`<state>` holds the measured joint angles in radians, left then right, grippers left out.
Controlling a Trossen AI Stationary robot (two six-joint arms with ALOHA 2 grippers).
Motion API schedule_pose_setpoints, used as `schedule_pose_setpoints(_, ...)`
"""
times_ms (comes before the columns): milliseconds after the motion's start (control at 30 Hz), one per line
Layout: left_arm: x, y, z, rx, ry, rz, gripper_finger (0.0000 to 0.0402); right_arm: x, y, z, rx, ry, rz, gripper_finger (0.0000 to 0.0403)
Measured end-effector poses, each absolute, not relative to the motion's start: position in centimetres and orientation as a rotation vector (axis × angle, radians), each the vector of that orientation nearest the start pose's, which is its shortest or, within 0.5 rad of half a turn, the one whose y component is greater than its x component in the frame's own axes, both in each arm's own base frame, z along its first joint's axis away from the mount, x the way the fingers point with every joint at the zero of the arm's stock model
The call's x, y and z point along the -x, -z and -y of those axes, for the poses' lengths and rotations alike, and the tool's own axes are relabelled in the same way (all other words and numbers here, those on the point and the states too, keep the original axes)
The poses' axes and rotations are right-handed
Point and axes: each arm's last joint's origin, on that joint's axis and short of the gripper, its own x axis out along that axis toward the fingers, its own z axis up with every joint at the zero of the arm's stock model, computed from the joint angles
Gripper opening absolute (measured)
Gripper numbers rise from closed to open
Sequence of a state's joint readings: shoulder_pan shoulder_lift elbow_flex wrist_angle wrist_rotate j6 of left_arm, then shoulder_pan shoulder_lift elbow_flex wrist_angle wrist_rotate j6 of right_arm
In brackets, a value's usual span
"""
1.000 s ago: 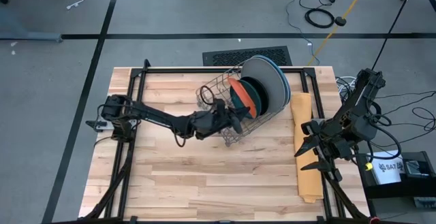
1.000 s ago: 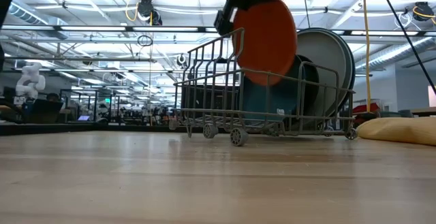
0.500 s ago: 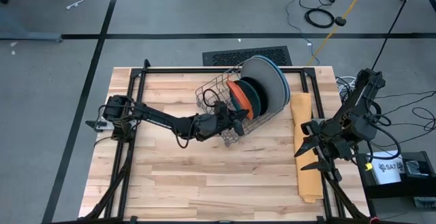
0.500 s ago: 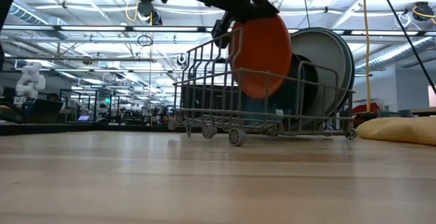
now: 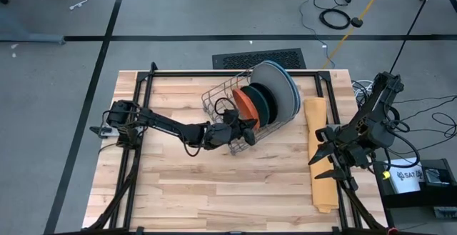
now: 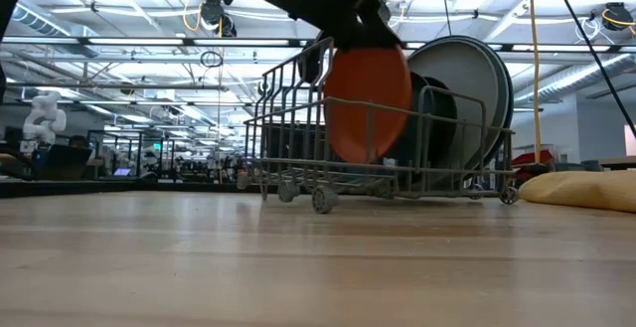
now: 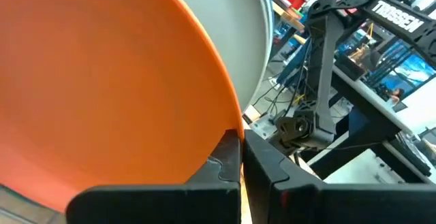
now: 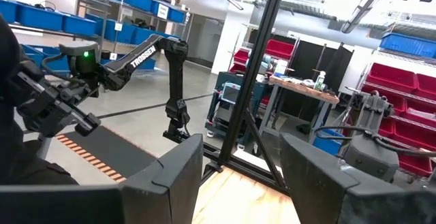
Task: Sort dishes
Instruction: Put the orange plate into the dish rack
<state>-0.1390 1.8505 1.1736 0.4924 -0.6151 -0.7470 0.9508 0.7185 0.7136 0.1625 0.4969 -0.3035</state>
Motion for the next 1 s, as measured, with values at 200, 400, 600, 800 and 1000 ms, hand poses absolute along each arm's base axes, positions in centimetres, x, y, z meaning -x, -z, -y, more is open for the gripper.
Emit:
schedule_pose_setpoints(200,-40.7,-24.0,4.1,0.645,-0.507,0.009,0.0,-10.3,-35.0,-12.1,0.195,-0.431,0.184,0.0185)
schedule_pose_setpoints(400,-40.6,-23.4,4.1,0.663,-0.52,-0.036,0.0,-10.3,-35.0,-12.1,0.194,-0.43,0.183,0.0185)
schedule_pose_setpoints(600,-40.5,-23.2,4.0,0.705,-0.547,-0.041,0.0005,-10.3,-35.0,-12.1,0.191,-0.431,0.184,0.0185)
schedule_pose_setpoints(800,-40.5,-23.0,4.0,0.703,-0.562,-0.047,0.0007,-10.3,-35.1,-12.1,0.19,-0.43,0.185,0.0185)
schedule_pose_setpoints(1000,-40.5,-22.8,4.0,0.726,-0.546,-0.079,0.0023,-10.3,-35.1,-12.1,0.185,-0.429,0.191,0.0185)
